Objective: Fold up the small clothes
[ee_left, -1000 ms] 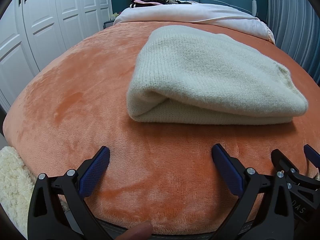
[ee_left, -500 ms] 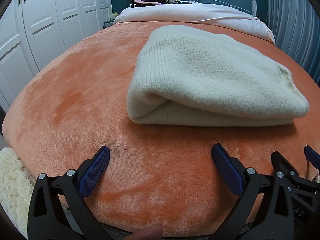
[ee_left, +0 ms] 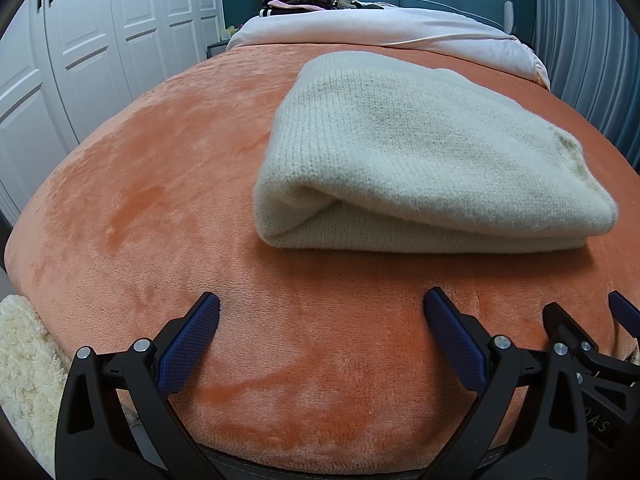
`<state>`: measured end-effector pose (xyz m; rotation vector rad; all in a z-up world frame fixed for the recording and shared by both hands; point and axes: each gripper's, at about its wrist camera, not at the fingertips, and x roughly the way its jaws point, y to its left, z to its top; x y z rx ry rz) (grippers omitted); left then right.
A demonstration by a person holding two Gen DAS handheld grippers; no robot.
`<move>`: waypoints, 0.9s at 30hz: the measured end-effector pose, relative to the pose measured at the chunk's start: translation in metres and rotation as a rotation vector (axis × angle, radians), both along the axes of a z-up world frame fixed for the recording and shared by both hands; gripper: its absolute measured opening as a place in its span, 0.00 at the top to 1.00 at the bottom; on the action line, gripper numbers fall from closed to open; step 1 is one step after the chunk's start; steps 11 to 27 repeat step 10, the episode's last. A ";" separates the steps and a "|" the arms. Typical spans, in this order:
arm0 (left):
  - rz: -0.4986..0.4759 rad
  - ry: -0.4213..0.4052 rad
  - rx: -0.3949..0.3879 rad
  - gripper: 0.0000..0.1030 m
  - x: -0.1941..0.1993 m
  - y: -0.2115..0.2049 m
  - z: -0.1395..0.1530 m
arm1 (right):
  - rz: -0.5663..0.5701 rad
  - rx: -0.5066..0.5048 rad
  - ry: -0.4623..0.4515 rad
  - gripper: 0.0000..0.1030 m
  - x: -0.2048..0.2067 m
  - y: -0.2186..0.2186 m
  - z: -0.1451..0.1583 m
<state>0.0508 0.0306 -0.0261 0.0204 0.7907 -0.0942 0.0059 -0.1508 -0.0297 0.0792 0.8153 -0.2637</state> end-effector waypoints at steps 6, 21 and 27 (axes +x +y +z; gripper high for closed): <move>0.001 -0.001 0.001 0.04 0.000 -0.001 0.000 | 0.000 0.000 0.000 0.05 0.000 0.000 0.000; 0.001 -0.002 0.001 0.04 0.000 -0.001 0.000 | -0.001 0.000 0.000 0.05 0.000 0.001 0.000; 0.001 -0.002 0.001 0.04 0.000 -0.001 0.000 | -0.001 0.000 0.000 0.05 0.000 0.001 0.000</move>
